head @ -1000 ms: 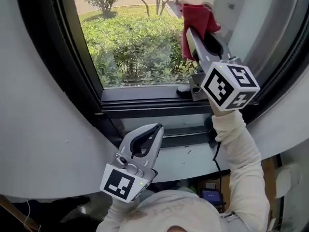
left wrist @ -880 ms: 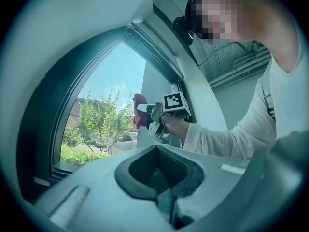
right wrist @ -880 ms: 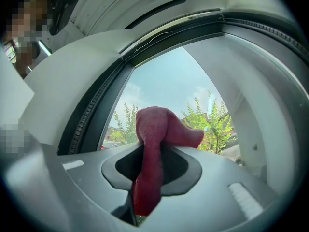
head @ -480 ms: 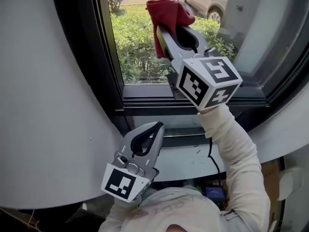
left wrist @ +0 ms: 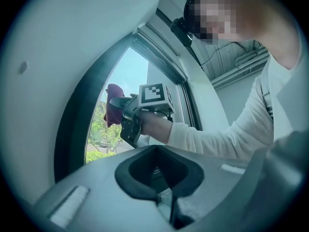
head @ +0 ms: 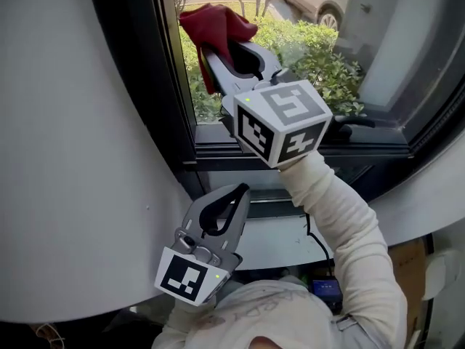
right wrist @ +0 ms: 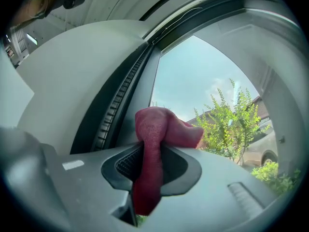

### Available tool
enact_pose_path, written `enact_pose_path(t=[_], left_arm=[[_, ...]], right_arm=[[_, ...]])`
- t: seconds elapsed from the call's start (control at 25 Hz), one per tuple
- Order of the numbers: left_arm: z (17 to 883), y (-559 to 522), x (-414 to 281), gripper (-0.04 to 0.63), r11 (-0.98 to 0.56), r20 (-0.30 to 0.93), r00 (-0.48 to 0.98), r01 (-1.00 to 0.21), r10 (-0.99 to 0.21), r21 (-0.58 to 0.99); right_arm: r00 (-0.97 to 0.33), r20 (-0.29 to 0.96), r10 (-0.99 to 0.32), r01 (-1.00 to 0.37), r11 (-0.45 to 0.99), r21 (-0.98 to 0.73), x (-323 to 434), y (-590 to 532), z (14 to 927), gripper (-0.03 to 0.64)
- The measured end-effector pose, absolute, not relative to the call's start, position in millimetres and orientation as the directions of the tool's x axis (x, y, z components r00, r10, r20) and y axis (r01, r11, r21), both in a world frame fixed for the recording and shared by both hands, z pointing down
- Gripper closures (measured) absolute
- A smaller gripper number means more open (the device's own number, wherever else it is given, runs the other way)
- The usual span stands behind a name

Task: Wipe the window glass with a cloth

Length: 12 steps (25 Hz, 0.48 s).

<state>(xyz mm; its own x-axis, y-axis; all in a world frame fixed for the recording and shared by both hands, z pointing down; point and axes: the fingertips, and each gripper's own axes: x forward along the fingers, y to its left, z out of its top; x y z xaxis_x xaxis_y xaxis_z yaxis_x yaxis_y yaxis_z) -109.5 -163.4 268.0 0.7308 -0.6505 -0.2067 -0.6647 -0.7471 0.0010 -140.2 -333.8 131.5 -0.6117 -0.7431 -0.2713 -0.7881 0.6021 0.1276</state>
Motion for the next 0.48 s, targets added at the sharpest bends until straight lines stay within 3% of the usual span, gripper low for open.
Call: enact_pose_path(t=[0.48], left_arm=[[273,-162,-85,0.595,-0.745,-0.18,0.734,-0.667,-0.655,-0.008]], right_arm=[[-0.6,-0.202,-0.774,-0.8,0.588,0.12,-106,-336,181,0.517]])
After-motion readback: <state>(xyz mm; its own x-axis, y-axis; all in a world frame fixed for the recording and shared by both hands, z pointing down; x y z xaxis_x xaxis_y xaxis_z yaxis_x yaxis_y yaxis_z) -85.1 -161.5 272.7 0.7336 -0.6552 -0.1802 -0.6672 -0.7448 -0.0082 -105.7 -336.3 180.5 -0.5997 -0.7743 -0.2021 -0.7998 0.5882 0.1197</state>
